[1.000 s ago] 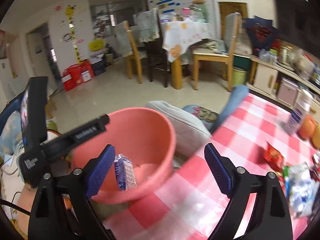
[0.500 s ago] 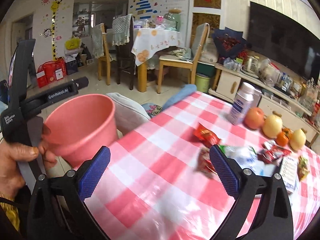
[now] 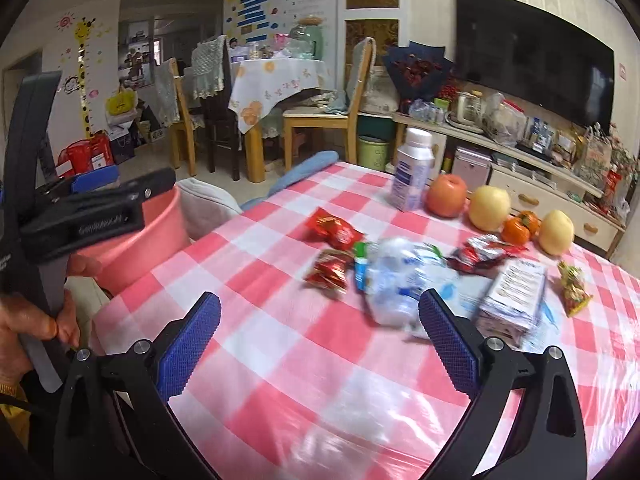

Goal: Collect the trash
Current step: 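Return both tools to the table toward the remaining snacks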

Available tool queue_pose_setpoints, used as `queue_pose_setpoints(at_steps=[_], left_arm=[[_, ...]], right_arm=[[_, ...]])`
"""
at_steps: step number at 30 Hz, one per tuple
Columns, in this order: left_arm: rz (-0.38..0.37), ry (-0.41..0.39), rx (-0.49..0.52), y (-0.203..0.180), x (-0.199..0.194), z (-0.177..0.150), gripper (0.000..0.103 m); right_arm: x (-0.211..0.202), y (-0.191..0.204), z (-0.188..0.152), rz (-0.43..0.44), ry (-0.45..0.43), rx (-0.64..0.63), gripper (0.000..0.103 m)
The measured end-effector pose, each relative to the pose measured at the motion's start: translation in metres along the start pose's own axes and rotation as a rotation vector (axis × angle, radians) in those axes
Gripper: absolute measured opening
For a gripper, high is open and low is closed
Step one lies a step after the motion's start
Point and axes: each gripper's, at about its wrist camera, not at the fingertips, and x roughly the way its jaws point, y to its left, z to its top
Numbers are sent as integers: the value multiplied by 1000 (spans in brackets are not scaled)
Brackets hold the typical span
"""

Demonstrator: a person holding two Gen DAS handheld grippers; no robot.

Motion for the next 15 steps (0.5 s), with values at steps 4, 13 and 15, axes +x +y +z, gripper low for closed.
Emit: queue_pose_setpoints(at_steps=[4,13,15], left_arm=[[-24,26,19,-23,-1,-6,93],[-97,69,42,-60,2,-12,93],[-119,72,48,-67,0,-12,93]], right_arm=[[-8,-28,-9,-29,4,41,98],[-27,-81,-19,-78,-11,102,98],[-32,-92,-18,-91,-15,115,98]])
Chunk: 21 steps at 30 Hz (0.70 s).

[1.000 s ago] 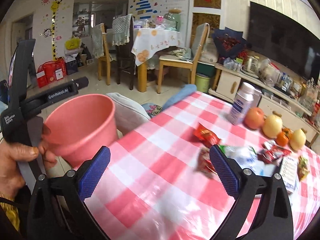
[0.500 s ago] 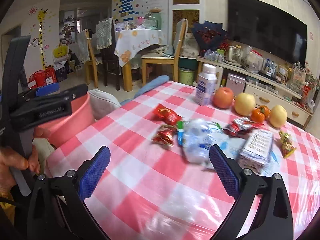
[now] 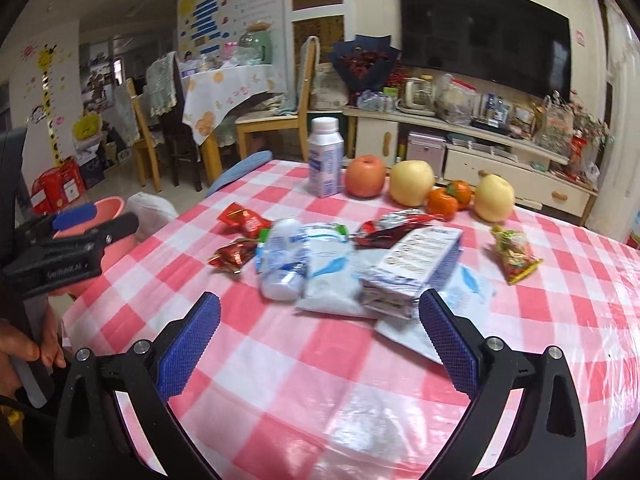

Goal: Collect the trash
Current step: 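Return both tools to the table toward the remaining snacks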

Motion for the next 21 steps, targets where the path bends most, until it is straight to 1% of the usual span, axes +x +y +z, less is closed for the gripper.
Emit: queue_pose_setpoints(at_steps=[7,9,12,16,18,21], left_arm=[[-75,35,31,-29,7,3,93],[-95,51,34,-37,10,3,93],[-124,90,41,-48,20,4,93],[-126,134,53,-59,38,1,93],[-110,160,54,-61,51,-1,93],[-96,176,44,-60,65,-1,93]], right_arm=[[-11,-47,4,-29,-10,82,98],[-14,-59,5,-38,-17,100,98],[-18,-78,8,-74,-21,112,98],[-18,-109,11,-149,-31,122,98],[-15,-125,12,-166,-29,143,98],[-9,-152,11,-195,-27,191,98]])
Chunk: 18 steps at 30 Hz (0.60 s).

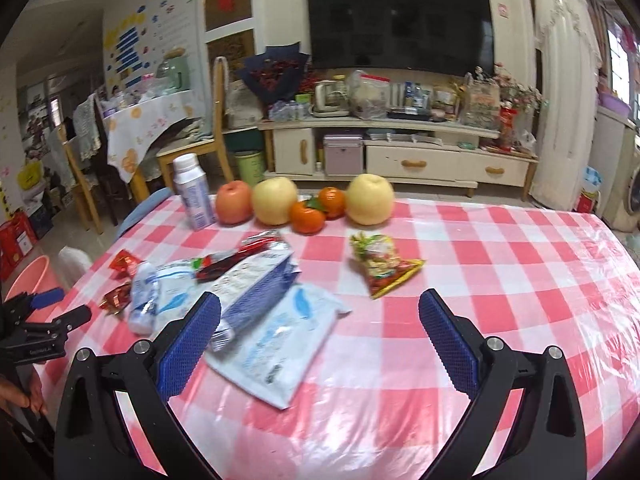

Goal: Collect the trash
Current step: 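Return both tools to the table toward the remaining snacks, then grasp the red snack wrapper with the left tool while the right tool grasps the yellow snack bag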

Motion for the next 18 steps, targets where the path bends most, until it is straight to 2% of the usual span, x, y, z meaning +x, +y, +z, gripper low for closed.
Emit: queue_pose_setpoints(at_steps=[4,7,10,14,16,18], left_arm=[[38,29,9,5,19,4,93],[41,47,-22,15,30,6,92],[7,85,-110,29,43,8,86],[18,115,-121,34,59,9,76],[-1,126,-142,35,66,9,73],[-6,136,-148,33,73,10,64]], right_arm=[[20,-31,4,-23,11,72,98],[40,-49,5,-29,38,122,98],[61,-60,6,-19,63,154,98],[83,-58,12,-21,95,131,98],[94,-57,14,-28,110,116,98],[105,-59,15,-31,130,115,98]])
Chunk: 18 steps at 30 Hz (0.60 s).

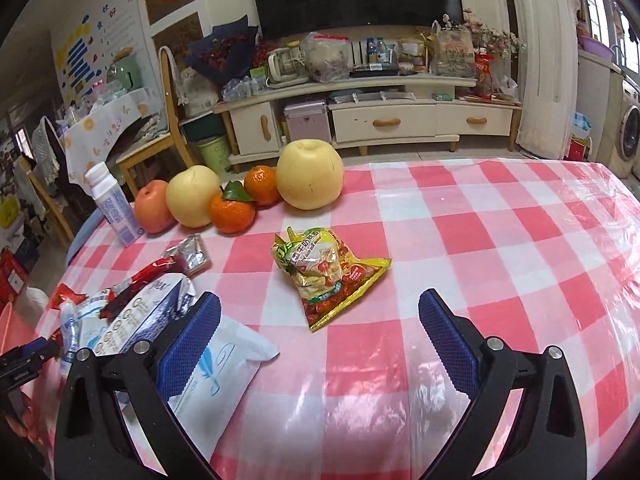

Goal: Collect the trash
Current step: 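Grasp the red snack wrapper with the left tool while the right tool grasps the yellow snack bag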

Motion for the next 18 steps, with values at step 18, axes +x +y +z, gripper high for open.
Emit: queue_pose_setpoints(at_steps=[18], left_arm=[[12,-7,-31,-9,14,5,41]], right_arm=[[79,8,18,-31,130,-121,74]])
